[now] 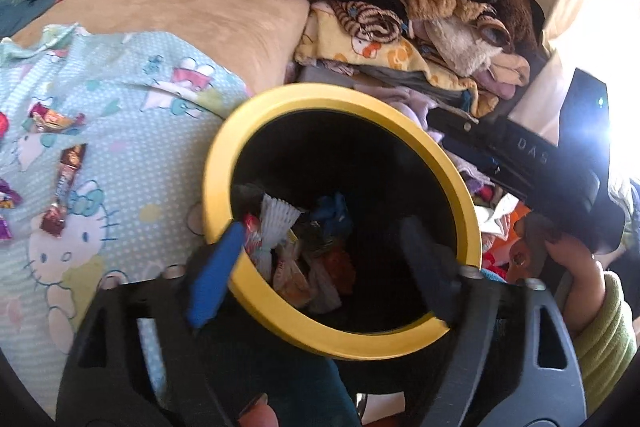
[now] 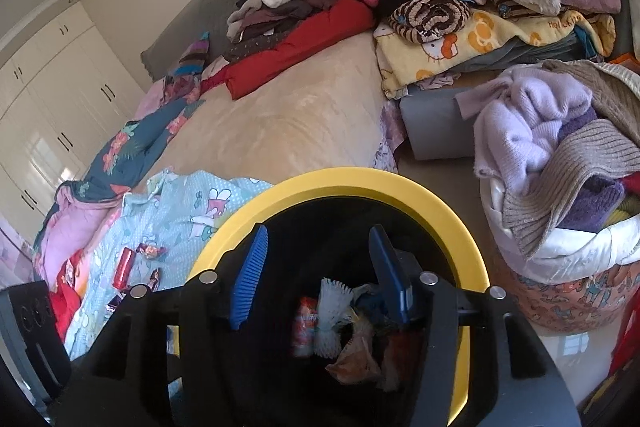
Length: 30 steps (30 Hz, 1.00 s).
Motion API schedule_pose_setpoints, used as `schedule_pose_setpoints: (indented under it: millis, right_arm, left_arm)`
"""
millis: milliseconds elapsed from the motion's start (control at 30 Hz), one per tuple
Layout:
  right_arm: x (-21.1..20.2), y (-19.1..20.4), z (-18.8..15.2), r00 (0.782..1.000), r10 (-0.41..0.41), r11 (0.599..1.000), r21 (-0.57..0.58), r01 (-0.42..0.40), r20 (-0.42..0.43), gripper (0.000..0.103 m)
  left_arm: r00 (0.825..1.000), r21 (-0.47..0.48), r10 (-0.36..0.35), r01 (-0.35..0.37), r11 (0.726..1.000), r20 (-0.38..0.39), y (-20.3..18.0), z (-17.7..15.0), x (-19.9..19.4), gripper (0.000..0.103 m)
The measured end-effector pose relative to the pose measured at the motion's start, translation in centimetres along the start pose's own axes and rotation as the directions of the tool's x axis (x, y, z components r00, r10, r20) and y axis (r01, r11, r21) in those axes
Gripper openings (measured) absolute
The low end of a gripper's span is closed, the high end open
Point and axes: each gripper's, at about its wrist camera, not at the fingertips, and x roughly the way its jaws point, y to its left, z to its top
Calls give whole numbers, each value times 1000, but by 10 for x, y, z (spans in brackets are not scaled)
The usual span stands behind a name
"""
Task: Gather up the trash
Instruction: 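Open the left tool dropping the red packet while the right tool drops the blue item, then reach the left tool to the purple wrapper while the right tool reaches the brown candy bar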
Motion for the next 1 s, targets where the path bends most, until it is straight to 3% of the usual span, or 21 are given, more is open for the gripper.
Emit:
schedule_pose_setpoints:
  millis: [67, 533, 1000]
  right_arm:
    - [-2, 3, 1, 1000, -5, 1000, -8, 5, 7, 61]
    - [-12, 47, -1, 999, -7, 990, -141, 15, 54, 76]
    - [-19, 105, -12, 996, 58, 964, -261, -38, 68, 78]
  left_arm:
    - [1000, -9, 10, -9, 1000, 26, 2, 2, -7, 92]
    - [975, 4, 148, -151, 989, 166, 20, 12, -57, 92]
    - [931, -92, 254, -238, 967, 264, 58, 18, -98, 92]
